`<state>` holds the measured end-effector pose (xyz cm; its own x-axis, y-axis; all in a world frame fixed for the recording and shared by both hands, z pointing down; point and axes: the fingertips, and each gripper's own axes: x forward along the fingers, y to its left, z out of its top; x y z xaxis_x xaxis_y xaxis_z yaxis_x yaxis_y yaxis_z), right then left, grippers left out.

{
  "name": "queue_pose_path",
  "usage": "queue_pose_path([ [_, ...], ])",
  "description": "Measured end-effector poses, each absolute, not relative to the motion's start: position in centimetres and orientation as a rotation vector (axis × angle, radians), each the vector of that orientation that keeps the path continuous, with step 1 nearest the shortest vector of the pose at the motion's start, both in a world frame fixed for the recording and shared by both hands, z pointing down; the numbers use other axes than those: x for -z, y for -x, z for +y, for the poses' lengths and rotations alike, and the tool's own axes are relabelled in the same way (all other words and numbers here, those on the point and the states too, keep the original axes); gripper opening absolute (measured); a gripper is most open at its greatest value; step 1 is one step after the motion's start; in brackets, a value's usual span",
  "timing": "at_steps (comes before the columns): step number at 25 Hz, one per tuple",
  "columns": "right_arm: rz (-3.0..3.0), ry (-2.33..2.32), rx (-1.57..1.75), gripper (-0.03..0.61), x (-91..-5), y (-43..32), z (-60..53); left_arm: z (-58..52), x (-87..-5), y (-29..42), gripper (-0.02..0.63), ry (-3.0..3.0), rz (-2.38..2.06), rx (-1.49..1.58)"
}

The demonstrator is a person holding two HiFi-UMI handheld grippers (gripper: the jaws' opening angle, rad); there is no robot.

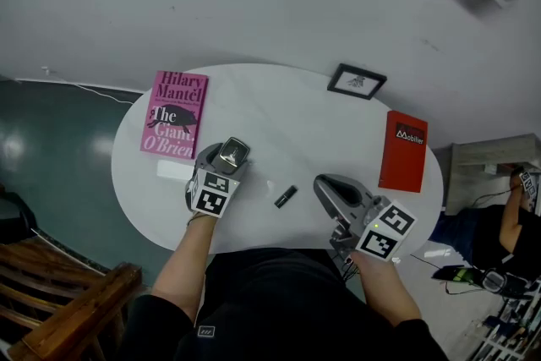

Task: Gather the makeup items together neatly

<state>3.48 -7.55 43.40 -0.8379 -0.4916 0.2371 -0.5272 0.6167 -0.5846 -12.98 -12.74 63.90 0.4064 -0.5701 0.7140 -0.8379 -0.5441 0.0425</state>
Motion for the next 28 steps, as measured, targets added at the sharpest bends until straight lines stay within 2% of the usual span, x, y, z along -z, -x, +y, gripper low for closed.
queue_pose_path([
  [14,-2.751,-0.917,-1.092,0.037,-43.9,-5.3,-8.3,-13.2,-65.4,12.6,0.311,-2.197,-1.180,-0.991],
  [28,-2.713,-0.906,-1.156,0.037,-45.7,-5.9,-9.0,-19.8,-63.6,11.6,0.293,-2.071,-1.350,-0.748],
])
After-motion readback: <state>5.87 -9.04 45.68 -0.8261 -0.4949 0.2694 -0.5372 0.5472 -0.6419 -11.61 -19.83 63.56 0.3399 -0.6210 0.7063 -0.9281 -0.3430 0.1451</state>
